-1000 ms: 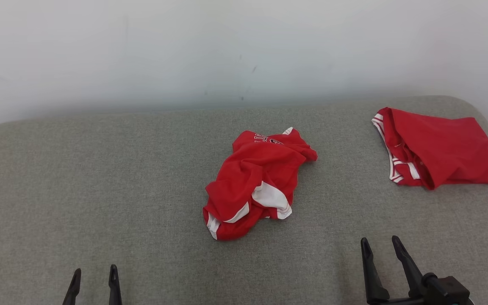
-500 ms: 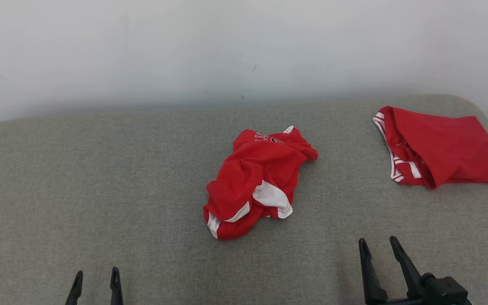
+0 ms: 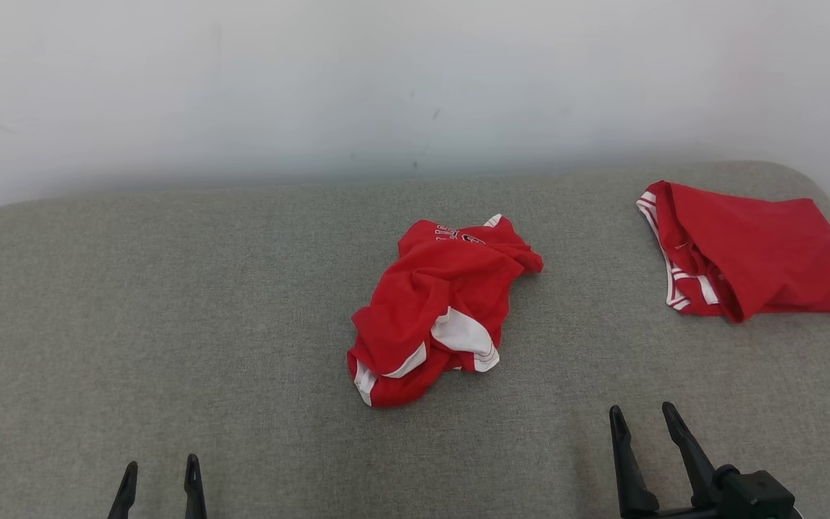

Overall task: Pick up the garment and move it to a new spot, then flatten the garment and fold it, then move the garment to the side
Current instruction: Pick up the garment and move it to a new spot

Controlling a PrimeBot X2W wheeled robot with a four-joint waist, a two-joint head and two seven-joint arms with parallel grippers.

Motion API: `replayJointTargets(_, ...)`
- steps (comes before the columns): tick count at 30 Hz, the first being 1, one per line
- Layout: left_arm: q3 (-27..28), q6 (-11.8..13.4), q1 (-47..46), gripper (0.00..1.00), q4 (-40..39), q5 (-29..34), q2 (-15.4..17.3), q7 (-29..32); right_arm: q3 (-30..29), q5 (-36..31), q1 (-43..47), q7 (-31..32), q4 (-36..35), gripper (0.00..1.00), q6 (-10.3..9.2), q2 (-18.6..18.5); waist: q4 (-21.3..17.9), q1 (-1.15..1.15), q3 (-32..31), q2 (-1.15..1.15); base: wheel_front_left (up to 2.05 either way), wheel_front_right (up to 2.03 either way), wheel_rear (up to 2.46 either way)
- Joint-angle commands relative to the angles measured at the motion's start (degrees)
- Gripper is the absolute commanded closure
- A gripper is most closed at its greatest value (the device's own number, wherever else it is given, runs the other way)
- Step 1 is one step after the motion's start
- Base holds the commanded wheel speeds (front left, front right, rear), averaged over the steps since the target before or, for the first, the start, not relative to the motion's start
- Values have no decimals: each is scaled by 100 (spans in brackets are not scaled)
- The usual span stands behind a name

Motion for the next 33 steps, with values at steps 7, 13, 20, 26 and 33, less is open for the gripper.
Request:
replayJointTargets(7, 20, -2, 2, 0, -13, -61, -10, -14, 14, 15, 21, -4, -26, 0, -14, 5, -1, -1, 17, 0, 0, 0, 0)
replayJointTargets(13, 35, -19, -42, 0, 21, -75, -10, -14, 12, 15, 5, -4, -17, 0, -14, 5, 3, -1, 30, 0, 0, 0, 0)
replayJointTargets(20, 68, -41, -76, 0, 50, -82, -10, -14, 24, 26, -7, -4, -6, 0, -14, 5, 10, -1, 34, 0, 0, 0, 0)
replayJointTargets(26, 78, -65, -85, 0, 68, -98, -10, -14, 27, 29, -13, -4, 2, 0, -14, 5, 14, -1, 28, 0, 0, 0, 0)
replayJointTargets(33, 93, -70, -59, 0, 78, -98, -10, -14, 34, 18, 1, -4, 4, 0, -14, 5, 15, -1, 14, 0, 0, 0, 0)
